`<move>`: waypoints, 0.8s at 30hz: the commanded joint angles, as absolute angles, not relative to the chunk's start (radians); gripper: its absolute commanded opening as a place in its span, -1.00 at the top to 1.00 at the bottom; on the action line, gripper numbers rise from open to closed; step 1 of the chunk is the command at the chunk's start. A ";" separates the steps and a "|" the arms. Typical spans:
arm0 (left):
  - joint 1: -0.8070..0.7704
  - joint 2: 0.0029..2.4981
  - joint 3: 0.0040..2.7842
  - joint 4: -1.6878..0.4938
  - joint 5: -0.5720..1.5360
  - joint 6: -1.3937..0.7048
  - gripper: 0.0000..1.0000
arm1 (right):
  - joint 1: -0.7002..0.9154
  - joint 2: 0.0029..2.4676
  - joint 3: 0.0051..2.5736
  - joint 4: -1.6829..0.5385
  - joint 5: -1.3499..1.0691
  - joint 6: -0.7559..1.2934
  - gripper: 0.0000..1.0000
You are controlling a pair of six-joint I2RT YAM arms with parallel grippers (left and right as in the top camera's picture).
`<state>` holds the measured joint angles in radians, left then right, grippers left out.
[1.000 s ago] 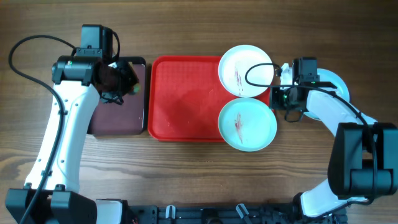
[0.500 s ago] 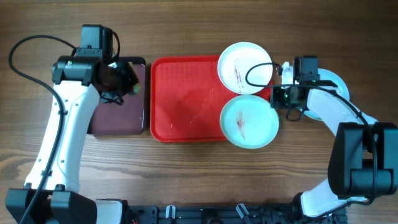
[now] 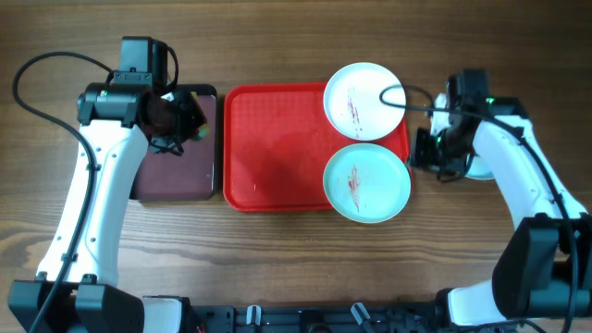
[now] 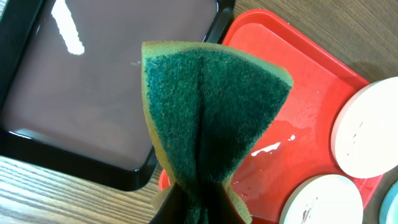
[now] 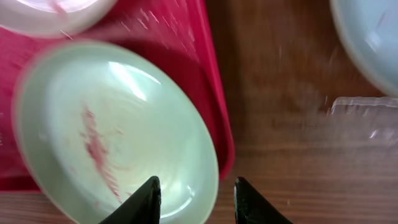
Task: Clean dirty plates on tray and stack at the side
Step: 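Move the right gripper back and grasp the rim of the lower-right plate, then drag the blue-rimmed plate with the right gripper to the tray's center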
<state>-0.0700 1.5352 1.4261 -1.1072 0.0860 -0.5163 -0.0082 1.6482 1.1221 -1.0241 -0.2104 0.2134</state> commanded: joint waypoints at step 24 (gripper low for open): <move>-0.071 1.541 1.423 -1.104 0.086 -0.501 0.92 | 0.049 1.634 0.916 -0.845 -0.400 0.241 0.91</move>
<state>-0.0700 1.5352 1.4261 -1.1072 0.0868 -0.5163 0.0029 1.6497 0.9016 -0.8543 -0.3195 0.2367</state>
